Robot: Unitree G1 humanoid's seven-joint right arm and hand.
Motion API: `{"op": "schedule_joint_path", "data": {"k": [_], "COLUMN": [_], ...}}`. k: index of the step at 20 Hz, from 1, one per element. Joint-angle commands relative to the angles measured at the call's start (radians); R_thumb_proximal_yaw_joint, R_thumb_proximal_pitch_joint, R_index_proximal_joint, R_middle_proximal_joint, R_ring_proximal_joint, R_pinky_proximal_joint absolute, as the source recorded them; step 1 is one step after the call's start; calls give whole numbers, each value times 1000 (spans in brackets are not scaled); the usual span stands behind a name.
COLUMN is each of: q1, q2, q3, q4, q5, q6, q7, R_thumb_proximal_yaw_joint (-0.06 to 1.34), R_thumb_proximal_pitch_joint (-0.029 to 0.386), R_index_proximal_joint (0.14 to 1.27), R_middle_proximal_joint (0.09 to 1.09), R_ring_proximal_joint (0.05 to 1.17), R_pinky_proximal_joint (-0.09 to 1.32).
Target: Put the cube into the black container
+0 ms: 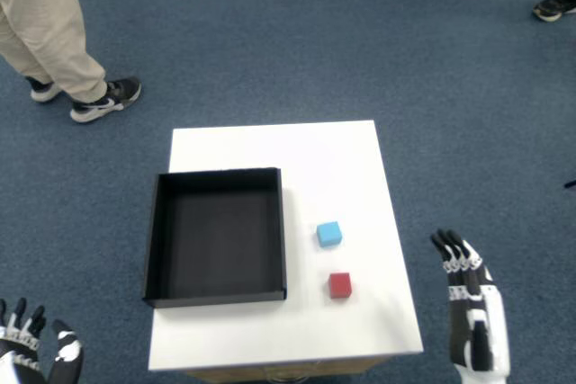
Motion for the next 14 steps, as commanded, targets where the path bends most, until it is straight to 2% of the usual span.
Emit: {"op": "schedule_joint_path", "data": {"k": [1, 6, 10, 14], "q1": [-29, -61, -72, -63], "q2": [-18, -22, -15, -7], "q3": [14, -14, -74, -164], "q4": [0, 92, 84, 82], "q5": [5, -53, -118, -199], "q6": [-77, -152, -162, -177], "q7": [4, 48, 101, 189], "R_thumb_proximal_yaw_joint": [150, 338, 345, 327], "R_thumb_proximal_pitch_joint": [242, 260, 254, 231], "R_index_proximal_joint": [277, 278, 290, 297], "R_middle_proximal_joint": [247, 254, 251, 234], "R_ring_proximal_joint": [267, 274, 269, 268], "R_pinky_proximal_joint": [70, 102, 107, 165]}}
